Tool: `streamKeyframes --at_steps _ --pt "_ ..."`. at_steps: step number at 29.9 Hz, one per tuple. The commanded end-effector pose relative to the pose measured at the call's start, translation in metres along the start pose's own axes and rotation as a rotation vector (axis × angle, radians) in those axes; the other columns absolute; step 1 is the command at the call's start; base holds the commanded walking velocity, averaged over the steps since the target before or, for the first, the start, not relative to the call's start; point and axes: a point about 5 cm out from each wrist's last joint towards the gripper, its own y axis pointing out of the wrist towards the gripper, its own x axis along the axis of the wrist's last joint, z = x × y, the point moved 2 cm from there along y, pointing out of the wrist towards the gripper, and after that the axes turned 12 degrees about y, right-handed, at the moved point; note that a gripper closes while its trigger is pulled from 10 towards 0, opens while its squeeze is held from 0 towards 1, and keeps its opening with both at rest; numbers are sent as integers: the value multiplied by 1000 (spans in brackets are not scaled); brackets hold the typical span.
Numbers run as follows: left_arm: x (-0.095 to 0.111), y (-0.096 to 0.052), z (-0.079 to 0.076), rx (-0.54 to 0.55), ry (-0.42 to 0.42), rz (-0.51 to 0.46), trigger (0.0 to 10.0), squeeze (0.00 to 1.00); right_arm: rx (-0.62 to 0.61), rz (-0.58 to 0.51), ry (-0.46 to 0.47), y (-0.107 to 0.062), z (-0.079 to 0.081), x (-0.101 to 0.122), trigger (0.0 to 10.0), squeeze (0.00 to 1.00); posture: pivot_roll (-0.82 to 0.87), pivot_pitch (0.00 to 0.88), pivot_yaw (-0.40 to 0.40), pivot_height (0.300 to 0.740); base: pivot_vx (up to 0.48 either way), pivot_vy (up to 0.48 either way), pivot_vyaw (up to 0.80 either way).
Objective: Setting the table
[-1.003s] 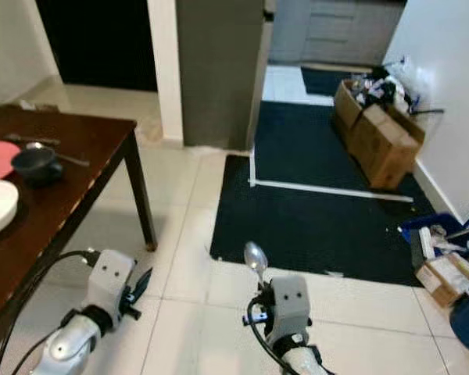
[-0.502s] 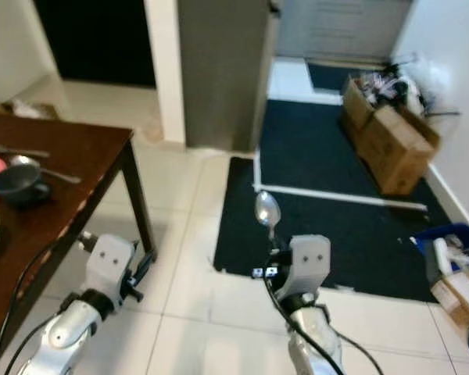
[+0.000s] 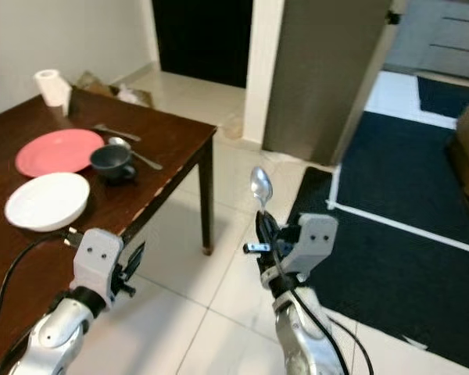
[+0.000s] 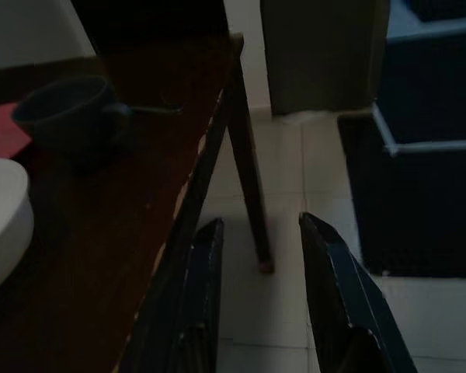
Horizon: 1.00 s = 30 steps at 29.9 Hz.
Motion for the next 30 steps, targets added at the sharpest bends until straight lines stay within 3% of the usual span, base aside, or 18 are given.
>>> streamKeyframes --at_steps 1,4,8,12,21,30 --pt "6 -1 5 19 -18 -7 10000 0 72 -14 50 1 17 8 10000 0 31 97 63 740 0 0 800" --pt "19 1 10 34 -22 -46 10000 0 130 -46 90 3 32 20 10000 0 31 97 63 740 0 0 800" --pt "24 3 12 40 -22 -61 10000 0 152 -56 108 4 37 25 10000 0 32 99 64 740 0 0 800" --pt "37 7 18 51 -25 -94 10000 0 215 -81 201 8 48 36 10000 0 36 98 64 740 0 0 800" --pt "39 7 17 49 -30 -80 10000 0 232 -43 382 1 47 33 10000 0 36 99 67 740 0 0 800" --pt "39 9 16 44 -32 -75 10000 0 217 -27 432 -2 40 29 10000 0 35 97 70 740 0 0 800"
